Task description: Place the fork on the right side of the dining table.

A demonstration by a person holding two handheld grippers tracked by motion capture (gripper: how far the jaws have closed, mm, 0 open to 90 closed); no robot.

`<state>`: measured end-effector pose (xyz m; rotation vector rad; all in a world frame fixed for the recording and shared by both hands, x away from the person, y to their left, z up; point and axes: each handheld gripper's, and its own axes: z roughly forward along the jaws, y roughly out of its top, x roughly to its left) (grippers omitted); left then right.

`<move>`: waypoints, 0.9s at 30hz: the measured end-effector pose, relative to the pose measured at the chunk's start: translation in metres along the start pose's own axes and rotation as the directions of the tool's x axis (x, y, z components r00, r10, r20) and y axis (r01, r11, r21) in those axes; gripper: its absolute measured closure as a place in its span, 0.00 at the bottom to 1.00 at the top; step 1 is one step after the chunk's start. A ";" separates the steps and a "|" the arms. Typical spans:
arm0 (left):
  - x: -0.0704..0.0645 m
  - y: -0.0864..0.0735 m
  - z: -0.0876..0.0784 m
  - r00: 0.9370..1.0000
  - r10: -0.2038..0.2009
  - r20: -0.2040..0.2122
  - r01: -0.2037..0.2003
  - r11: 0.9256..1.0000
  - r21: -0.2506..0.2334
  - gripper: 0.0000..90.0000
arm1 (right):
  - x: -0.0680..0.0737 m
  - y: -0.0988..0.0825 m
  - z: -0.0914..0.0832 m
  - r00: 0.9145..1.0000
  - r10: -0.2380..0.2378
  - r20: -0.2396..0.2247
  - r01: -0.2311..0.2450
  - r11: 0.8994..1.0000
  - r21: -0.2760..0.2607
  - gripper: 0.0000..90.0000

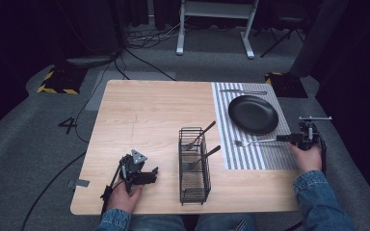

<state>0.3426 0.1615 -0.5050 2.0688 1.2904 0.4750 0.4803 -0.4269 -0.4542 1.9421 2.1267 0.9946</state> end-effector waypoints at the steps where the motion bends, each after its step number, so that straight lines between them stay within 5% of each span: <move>1: 0.000 0.000 0.000 1.000 0.000 0.000 0.000 1.000 0.000 0.16 | -0.001 0.001 0.000 1.000 0.004 0.000 -0.004 1.000 0.000 0.68; 14: 0.000 0.000 0.000 1.000 0.000 0.000 0.000 1.000 0.000 0.16 | -0.005 0.001 0.013 0.999 0.030 0.014 -0.030 0.999 0.018 0.67; 20: 0.000 0.000 0.000 1.000 0.000 0.000 0.000 1.000 0.000 0.16 | -0.008 0.003 0.001 0.999 0.051 -0.012 -0.051 0.998 -0.034 0.65; 27: 0.000 0.000 0.000 1.000 0.000 0.000 0.000 1.000 0.000 0.16 | 0.014 0.002 -0.029 0.997 -0.067 -0.024 0.065 0.993 -0.099 0.60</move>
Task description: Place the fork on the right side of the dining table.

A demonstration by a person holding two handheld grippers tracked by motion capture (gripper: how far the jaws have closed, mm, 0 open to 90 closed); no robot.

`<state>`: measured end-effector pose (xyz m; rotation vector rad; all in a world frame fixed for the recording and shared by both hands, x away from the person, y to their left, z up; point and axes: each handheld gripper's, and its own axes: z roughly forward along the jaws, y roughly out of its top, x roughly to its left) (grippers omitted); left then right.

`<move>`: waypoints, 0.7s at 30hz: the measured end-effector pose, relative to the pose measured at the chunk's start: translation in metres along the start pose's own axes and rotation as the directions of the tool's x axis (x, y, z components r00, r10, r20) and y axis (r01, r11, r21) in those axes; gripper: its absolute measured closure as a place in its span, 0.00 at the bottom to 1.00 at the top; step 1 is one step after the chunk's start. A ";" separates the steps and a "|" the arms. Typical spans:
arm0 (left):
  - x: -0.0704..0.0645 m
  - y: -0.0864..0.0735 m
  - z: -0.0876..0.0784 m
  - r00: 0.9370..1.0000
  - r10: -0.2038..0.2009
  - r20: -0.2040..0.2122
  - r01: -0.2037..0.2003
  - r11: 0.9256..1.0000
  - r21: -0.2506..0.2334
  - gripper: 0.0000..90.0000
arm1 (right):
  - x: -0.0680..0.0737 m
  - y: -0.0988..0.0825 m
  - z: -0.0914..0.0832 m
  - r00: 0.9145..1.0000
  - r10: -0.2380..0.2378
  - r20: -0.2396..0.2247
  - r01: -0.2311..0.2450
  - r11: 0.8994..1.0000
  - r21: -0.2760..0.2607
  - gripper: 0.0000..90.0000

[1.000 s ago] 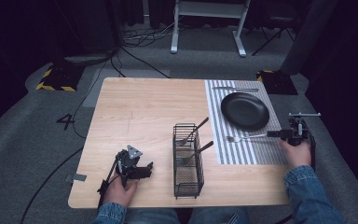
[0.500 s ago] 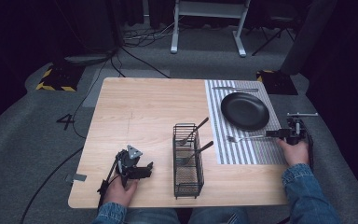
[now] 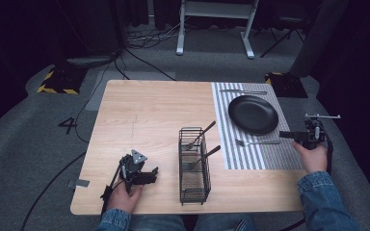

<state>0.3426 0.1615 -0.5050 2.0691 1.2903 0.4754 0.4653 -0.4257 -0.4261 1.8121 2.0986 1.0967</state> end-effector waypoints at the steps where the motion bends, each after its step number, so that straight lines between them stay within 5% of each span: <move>1: 0.000 0.000 0.000 1.000 0.000 0.000 0.000 1.000 0.000 0.16 | 0.000 0.000 0.000 1.000 0.000 0.000 0.000 1.000 0.000 0.60; 9: 0.000 0.000 0.000 1.000 0.000 0.000 0.000 1.000 0.000 0.16 | 0.032 -0.009 -0.027 0.990 -0.139 -0.038 0.136 0.988 -0.072 0.44; 12: 0.000 0.000 0.000 1.000 0.000 0.000 0.000 1.000 0.000 0.16 | 0.051 -0.015 -0.038 0.976 -0.212 -0.058 0.205 0.973 -0.103 0.38; 21: 0.000 0.000 0.000 1.000 -0.001 0.001 0.001 1.000 0.000 0.16 | 0.085 -0.028 -0.057 0.947 -0.299 -0.116 0.287 0.952 -0.107 0.35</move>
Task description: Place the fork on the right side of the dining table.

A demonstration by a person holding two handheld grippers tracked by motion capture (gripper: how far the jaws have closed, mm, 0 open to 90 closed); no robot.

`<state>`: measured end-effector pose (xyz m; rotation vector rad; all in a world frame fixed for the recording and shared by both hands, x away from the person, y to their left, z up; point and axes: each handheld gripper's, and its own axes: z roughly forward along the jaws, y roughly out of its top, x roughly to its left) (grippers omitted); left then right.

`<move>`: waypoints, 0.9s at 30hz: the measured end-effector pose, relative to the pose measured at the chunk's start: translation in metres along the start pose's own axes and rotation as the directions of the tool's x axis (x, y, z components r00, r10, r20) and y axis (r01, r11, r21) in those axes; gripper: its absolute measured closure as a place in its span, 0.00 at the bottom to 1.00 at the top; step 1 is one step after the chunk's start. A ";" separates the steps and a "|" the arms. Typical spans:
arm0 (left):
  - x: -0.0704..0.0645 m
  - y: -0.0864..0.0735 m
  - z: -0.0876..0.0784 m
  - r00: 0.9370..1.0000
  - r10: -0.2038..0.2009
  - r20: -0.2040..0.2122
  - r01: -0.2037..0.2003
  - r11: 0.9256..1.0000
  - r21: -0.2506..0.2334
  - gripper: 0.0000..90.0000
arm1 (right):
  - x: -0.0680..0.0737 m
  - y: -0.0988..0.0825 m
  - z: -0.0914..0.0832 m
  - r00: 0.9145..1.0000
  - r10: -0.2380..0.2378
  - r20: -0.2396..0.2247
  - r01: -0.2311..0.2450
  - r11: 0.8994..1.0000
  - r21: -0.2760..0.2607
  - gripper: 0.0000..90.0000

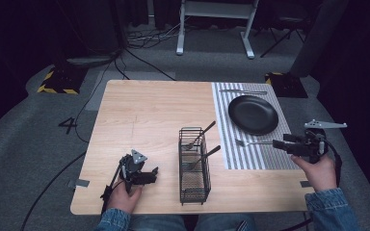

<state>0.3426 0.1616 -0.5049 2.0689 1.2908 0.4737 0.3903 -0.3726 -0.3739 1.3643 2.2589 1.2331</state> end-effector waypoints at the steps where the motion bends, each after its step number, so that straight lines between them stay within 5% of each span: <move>1: 0.000 0.000 0.000 1.000 0.000 0.000 0.000 1.000 0.000 0.16 | 0.003 -0.001 -0.001 1.000 -0.004 -0.008 0.004 1.000 0.001 0.35; 7: 0.000 0.000 0.000 1.000 0.000 0.000 0.000 1.000 -0.001 0.16 | 0.028 -0.014 -0.012 0.996 -0.030 -0.081 0.030 1.000 -0.006 0.35; 13: 0.000 0.000 0.000 1.000 -0.001 0.000 0.001 1.000 0.000 0.16 | 0.046 -0.028 -0.014 0.995 -0.050 -0.090 0.047 0.998 -0.028 0.35; 27: 0.000 0.000 0.000 1.000 0.001 0.001 -0.001 1.000 0.001 0.16 | 0.053 -0.056 0.023 0.994 -0.052 -0.098 0.052 0.999 -0.005 0.37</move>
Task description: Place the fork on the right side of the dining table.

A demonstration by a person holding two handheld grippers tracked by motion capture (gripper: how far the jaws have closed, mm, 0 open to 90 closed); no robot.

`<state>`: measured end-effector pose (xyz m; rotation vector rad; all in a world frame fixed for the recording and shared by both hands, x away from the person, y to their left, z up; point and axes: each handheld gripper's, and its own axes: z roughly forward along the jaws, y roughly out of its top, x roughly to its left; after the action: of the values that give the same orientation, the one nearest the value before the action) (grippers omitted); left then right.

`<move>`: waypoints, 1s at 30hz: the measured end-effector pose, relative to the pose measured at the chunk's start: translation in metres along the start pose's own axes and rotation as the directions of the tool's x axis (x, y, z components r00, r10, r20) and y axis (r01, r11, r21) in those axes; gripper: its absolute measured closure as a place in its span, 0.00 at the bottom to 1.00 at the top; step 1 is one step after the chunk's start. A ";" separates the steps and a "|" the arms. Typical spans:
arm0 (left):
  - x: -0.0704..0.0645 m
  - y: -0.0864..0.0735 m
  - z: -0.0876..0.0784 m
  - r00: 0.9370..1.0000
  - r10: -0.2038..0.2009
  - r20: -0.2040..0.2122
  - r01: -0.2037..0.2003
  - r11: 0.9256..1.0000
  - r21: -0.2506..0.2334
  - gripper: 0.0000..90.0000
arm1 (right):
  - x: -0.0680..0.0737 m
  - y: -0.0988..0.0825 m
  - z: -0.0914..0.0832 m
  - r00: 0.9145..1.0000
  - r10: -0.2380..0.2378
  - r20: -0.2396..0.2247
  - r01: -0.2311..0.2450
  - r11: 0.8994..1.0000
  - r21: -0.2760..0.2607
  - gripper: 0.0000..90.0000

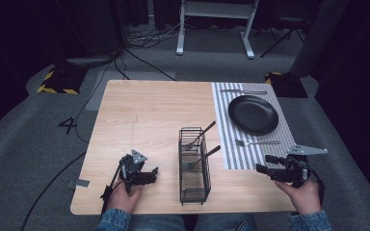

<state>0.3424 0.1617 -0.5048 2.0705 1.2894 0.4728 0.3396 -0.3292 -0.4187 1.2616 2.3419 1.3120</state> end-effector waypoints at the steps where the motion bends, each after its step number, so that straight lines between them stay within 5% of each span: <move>1: 0.000 0.000 0.000 1.000 0.000 0.000 0.000 1.000 0.000 0.16 | 0.000 -0.001 0.002 1.000 -0.001 0.002 0.001 1.000 0.000 0.37; 16: 0.000 0.000 0.000 1.000 0.000 0.000 0.000 1.000 0.000 0.16 | -0.009 -0.033 0.046 0.999 -0.033 0.020 0.033 0.999 0.009 0.37; 30: 0.000 0.000 0.000 1.000 0.000 0.000 0.000 1.000 0.000 0.16 | -0.004 -0.041 0.064 0.990 -0.108 0.086 0.104 0.994 0.041 0.37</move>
<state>0.3424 0.1617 -0.5049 2.0703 1.2894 0.4726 0.3512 -0.3027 -0.4892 1.1623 2.3464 1.1629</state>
